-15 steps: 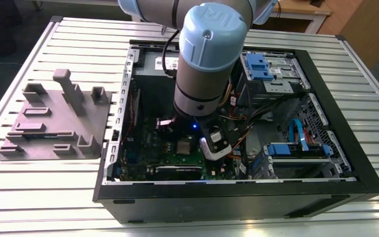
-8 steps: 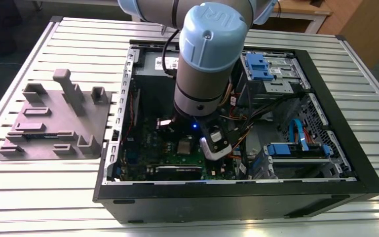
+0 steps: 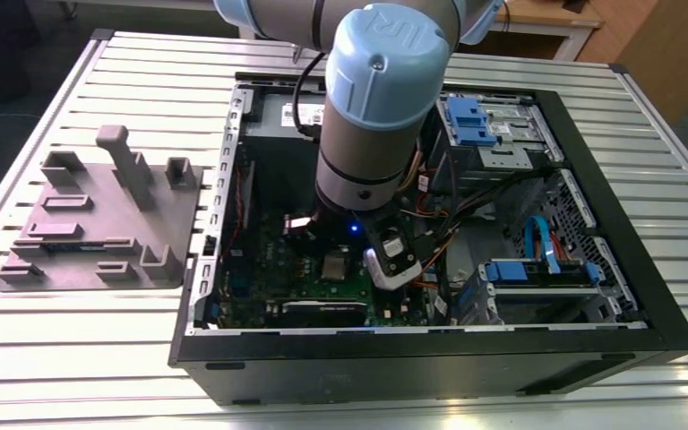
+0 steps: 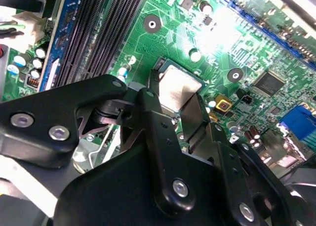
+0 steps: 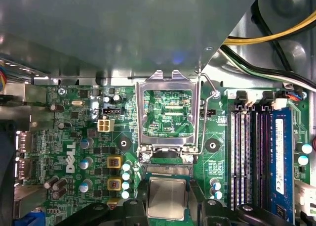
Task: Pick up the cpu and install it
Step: 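Place the cpu into insertion slot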
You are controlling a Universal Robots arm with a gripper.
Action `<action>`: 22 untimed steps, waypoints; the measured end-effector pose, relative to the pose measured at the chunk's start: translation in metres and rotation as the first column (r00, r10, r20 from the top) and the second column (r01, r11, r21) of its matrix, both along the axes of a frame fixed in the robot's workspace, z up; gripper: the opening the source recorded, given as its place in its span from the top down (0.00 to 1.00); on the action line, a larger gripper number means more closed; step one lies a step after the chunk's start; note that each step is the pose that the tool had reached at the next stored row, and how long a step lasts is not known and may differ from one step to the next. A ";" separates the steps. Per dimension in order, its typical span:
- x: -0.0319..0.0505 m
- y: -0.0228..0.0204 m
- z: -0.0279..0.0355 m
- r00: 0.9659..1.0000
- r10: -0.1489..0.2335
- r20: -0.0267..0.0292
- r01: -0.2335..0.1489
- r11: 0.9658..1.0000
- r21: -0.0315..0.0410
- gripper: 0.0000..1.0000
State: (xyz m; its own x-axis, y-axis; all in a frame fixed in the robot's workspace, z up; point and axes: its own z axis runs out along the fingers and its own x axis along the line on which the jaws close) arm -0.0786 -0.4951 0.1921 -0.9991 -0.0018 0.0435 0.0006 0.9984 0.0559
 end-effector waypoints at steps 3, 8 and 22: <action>0.0000 0.0000 0.0009 1.000 0.000 0.000 0.000 1.000 0.000 0.57; 0.0000 0.0000 0.0025 1.000 0.000 0.000 0.000 1.000 0.000 0.57; -0.0003 -0.0001 0.0007 0.999 -0.050 0.000 0.050 0.999 0.002 0.50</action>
